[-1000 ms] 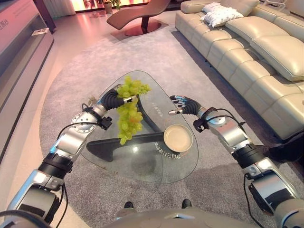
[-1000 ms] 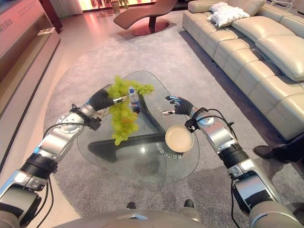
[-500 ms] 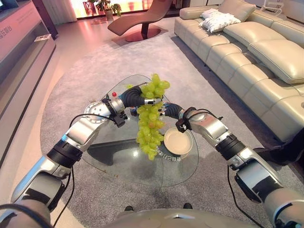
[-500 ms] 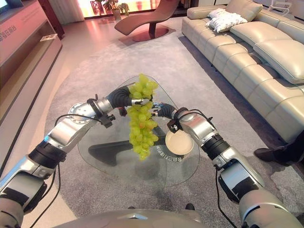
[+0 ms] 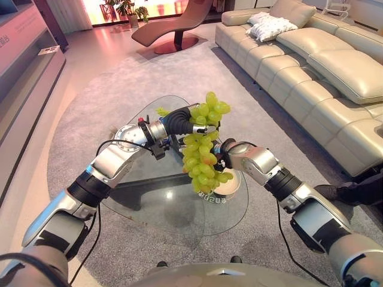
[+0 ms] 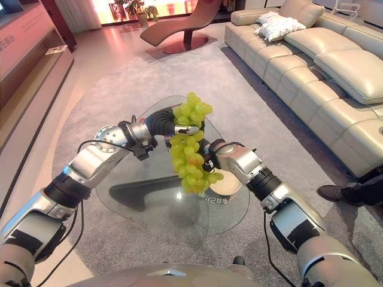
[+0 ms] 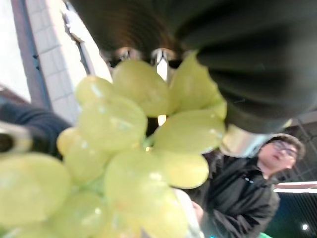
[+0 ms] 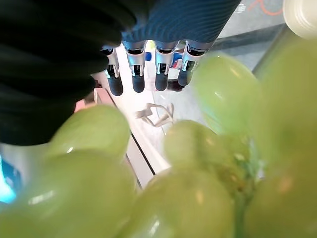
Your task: Pick up fruits into the plate
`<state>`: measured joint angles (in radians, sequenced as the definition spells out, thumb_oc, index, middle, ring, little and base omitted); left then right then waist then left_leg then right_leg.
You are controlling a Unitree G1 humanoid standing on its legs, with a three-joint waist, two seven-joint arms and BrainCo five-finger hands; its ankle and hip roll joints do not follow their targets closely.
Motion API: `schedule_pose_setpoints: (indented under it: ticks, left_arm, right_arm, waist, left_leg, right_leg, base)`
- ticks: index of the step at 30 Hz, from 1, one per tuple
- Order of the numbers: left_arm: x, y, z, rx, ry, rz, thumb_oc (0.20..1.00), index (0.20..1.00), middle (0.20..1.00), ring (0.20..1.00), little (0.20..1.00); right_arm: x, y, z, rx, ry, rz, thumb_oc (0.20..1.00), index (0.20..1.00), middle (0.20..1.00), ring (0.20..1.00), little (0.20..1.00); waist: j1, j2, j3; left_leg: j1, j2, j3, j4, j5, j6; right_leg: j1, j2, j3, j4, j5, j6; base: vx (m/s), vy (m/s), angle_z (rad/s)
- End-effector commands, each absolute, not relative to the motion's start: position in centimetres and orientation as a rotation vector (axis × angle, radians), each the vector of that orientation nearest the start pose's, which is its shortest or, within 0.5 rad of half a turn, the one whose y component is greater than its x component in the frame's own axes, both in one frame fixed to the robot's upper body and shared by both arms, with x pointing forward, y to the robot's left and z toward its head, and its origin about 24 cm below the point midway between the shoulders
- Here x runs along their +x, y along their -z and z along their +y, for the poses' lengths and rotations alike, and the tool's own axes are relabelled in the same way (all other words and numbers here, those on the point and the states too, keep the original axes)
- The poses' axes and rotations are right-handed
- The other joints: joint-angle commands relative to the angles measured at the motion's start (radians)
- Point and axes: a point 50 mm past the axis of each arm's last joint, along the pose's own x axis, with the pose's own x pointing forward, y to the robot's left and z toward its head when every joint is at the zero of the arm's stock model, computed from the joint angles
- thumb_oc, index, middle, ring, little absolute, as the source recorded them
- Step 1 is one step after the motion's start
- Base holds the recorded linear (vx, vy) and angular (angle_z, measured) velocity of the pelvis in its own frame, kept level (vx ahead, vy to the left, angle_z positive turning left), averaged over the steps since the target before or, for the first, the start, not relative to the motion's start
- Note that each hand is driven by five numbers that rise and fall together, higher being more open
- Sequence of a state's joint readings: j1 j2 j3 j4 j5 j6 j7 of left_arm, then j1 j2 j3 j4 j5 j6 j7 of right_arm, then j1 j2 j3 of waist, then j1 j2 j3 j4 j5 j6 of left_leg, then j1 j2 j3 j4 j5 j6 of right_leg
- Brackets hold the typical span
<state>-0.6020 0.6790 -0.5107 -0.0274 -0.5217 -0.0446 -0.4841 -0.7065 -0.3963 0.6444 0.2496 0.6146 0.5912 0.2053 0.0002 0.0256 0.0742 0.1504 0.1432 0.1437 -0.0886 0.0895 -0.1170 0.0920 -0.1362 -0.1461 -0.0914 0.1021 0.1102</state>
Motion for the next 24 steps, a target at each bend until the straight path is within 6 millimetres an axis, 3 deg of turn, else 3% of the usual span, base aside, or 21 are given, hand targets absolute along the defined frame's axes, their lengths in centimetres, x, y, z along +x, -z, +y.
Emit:
schedule_pose_setpoints:
  ticks: [1, 6, 11, 18, 21, 24]
  left_arm:
    - [30.3, -21.7, 12.5, 0.359, 0.959, -0.453, 0.2, 0.2, 0.2, 0.2, 0.2]
    - [29.4, -21.4, 15.4, 0.276, 0.926, -0.461, 0.2, 0.2, 0.2, 0.2, 0.2]
    - [28.6, -20.9, 16.3, 0.197, 0.961, -0.455, 0.2, 0.2, 0.2, 0.2, 0.2]
    - [28.1, -20.4, 16.3, 0.127, 1.0, -0.458, 0.2, 0.2, 0.2, 0.2, 0.2]
    - [28.2, -20.1, 15.9, 0.109, 1.014, -0.455, 0.2, 0.2, 0.2, 0.2, 0.2]
    - [28.3, -20.0, 15.3, 0.092, 1.033, -0.452, 0.2, 0.2, 0.2, 0.2, 0.2]
  right_arm:
    - [33.2, -12.3, -6.1, -0.174, -0.811, 0.295, 1.0, 1.0, 1.0, 1.0, 1.0]
    - [33.2, -12.2, -9.6, -0.074, -0.748, 0.241, 1.0, 1.0, 1.0, 1.0, 1.0]
    - [32.5, -12.2, -11.7, 0.007, -0.715, 0.166, 1.0, 1.0, 1.0, 1.0, 1.0]
    - [31.0, -12.5, -10.7, 0.178, -0.857, 0.122, 1.0, 1.0, 1.0, 1.0, 1.0]
    - [28.7, -12.6, -8.3, 0.309, -1.129, 0.144, 1.0, 1.0, 1.0, 1.0, 1.0]
    - [27.5, -13.2, -7.0, 0.324, -1.24, 0.128, 1.0, 1.0, 1.0, 1.0, 1.0]
  waist:
    - [0.026, -0.04, -0.019]
    - [0.029, -0.039, -0.018]
    - [0.024, -0.038, -0.016]
    - [0.019, -0.033, -0.018]
    - [0.017, -0.033, -0.02]
    - [0.014, -0.035, -0.021]
  left_leg:
    - [-0.019, -0.019, 0.006, 0.066, -0.129, 0.017]
    - [-0.019, -0.013, 0.024, 0.06, -0.121, 0.014]
    - [-0.02, -0.015, 0.025, 0.053, -0.118, 0.014]
    - [-0.018, -0.019, 0.029, 0.041, -0.114, 0.012]
    - [-0.02, -0.018, 0.03, 0.041, -0.113, 0.012]
    - [-0.022, -0.019, 0.028, 0.041, -0.112, 0.013]
  right_leg:
    - [0.055, -0.031, -0.081, 0.084, -0.134, 0.009]
    - [0.058, -0.036, -0.104, 0.072, -0.126, 0.012]
    - [0.057, -0.039, -0.109, 0.062, -0.118, 0.014]
    - [0.059, -0.044, -0.111, 0.037, -0.1, 0.021]
    - [0.056, -0.044, -0.112, 0.036, -0.098, 0.023]
    - [0.053, -0.043, -0.105, 0.037, -0.097, 0.023]
  base:
    - [0.0, 0.012, -0.07]
    - [0.0, 0.026, -0.07]
    - [-0.01, 0.014, -0.06]
    - [-0.01, 0.006, -0.06]
    - [0.0, 0.0, 0.0]
    - [0.0, 0.0, 0.0]
